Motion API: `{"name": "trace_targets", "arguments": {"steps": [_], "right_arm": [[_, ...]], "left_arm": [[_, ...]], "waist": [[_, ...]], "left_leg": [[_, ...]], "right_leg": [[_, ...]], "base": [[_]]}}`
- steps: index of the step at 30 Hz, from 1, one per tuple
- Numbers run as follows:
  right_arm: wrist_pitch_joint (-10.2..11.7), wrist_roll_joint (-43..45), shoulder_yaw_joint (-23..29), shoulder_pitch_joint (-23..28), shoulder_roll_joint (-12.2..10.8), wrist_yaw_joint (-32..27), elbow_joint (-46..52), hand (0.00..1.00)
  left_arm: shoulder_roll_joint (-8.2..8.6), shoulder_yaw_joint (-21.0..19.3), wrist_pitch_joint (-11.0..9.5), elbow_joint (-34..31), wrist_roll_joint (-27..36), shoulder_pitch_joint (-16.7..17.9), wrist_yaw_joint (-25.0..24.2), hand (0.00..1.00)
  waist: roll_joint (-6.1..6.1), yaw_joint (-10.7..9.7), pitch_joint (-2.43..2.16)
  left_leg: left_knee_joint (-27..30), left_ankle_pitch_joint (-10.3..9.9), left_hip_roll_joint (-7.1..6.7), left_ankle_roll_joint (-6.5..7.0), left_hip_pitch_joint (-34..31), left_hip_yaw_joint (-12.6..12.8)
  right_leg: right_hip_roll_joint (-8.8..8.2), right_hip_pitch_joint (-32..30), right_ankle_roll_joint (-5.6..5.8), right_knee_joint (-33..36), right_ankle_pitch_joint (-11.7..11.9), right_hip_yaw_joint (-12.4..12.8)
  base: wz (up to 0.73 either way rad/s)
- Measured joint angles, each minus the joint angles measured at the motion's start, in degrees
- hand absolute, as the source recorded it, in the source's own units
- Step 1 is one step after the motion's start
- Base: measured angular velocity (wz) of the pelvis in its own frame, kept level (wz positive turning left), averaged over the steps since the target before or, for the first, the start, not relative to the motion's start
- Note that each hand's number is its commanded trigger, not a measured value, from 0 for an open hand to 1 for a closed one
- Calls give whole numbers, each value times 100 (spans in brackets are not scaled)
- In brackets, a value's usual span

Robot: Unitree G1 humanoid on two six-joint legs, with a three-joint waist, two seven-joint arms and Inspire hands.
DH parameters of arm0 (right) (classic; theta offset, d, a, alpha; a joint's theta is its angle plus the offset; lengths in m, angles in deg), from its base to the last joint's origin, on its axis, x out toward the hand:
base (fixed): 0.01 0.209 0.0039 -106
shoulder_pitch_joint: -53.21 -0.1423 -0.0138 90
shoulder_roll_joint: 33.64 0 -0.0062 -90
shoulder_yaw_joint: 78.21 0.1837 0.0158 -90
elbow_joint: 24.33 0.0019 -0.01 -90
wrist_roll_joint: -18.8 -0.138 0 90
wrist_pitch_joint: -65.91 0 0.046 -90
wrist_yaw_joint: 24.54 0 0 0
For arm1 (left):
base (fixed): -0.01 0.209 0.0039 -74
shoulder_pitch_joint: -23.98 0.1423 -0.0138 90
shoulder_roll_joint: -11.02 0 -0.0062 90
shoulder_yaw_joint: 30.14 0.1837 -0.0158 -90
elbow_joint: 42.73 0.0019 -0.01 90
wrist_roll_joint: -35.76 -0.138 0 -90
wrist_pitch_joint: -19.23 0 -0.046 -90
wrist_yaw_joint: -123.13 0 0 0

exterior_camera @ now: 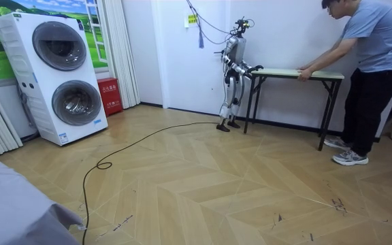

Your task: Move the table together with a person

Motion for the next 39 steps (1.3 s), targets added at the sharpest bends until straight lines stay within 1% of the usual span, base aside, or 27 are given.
{"name": "trace_targets", "arguments": {"steps": [3, 6, 15, 16, 21, 23, 25, 26, 28, 29, 32, 34, 36, 39], "right_arm": [[85, -26, -28, -3, 16, 0, 0, 100], [127, -29, -63, -1, 16, 0, 0, 100], [128, -29, -52, 23, 21, -2, -38, 100], [128, -29, -52, 25, 21, -2, -38, 100], [127, -21, -49, 27, 16, 1, -63, 100], [125, -5, -37, 17, -23, 82, -186, 100], [124, 1, -31, 21, -61, 165, -343, 100], [104, 21, -21, 18, -62, 217, -446, 100], [84, 20, -19, 12, -64, 243, -602, 100], [68, 18, -11, 15, -75, 254, -690, 100], [-30, 18, 15, -28, -116, 315, -876, 100], [-76, 8, 44, -65, -132, 367, -995, 100], [-154, 19, 124, -88, -169, 518, -1171, 100], [-168, 20, 150, -104, -220, 614, -1302, 100]], "left_arm": [[-2, 25, 0, 0, -3, -42, 29, 100], [-9, 20, 0, 0, -17, -46, 33, 100], [-9, 23, 34, 8, -64, -40, 90, 100], [-10, 23, 34, 8, -64, -38, 90, 97], [-13, 28, 34, 12, -68, -33, 104, 100], [-32, 27, 34, 82, -108, -33, 101, 100], [-11, 23, 41, 184, -175, -26, 97, 100], [-12, 19, 51, 255, -193, -25, 76, 100], [-45, 5, 139, 370, -192, -18, 19, 100], [-85, 6, 182, 409, -197, 0, -2, 100], [-102, -41, 234, 534, -215, 3, -70, 100], [-88, -54, 264, 668, -226, -53, -122, 100], [-54, -55, 281, 879, -236, -119, -285, 100], [-49, -46, 288, 996, -236, -173, -327, 100]], "waist": [[-21, 26, 13], [-23, 31, 14], [-24, 40, 15], [-24, 40, 15], [-23, 37, 15], [-25, 33, 14], [-28, 48, 12], [-39, 47, 9], [-67, 48, -7], [-99, 38, -14], [-153, 34, -40], [-156, 34, -40], [-161, 42, -46], [-153, 39, -51]], "left_leg": [[0, -6, 0, 1, 0, 1], [2, -6, -1, 2, 3, 1], [-1, -21, -2, -19, 30, -8], [-1, -20, -2, -18, 30, -8], [0, -9, -2, 2, 35, -9], [-8, -11, -2, -1, 59, -10], [-23, -23, 0, -23, 109, -12], [-33, -24, 0, -23, 134, -14], [-34, -25, -2, -25, 163, -33], [-32, -25, -2, -25, 176, -45], [-29, -24, -1, -24, 232, -44], [-38, -25, -1, -25, 291, -52], [-42, -27, -1, -23, 340, -70], [-49, -32, 2, -19, 391, -100]], "right_leg": [[0, -1, 0, 0, 0, 0], [-1, 2, 0, -1, 0, 1], [-2, 25, -1, -4, 0, -5], [-1, 25, -1, -4, 1, -5], [-1, 28, -2, -3, 1, -3], [-1, 51, -3, -1, 2, -5], [-1, 98, -4, -1, 2, -7], [-2, 119, -4, -2, 2, -15], [-1, 152, -4, -1, 2, -24], [-1, 165, -6, -1, 3, -42], [0, 217, -8, -1, 2, -34], [0, 271, -14, -2, 6, -38], [9, 317, -21, -3, 11, -35], [18, 343, -28, -3, 15, -40]], "base": [[0], [0], [0], [0], [0], [0], [0], [0], [2], [4], [0], [0], [2], [5]]}}
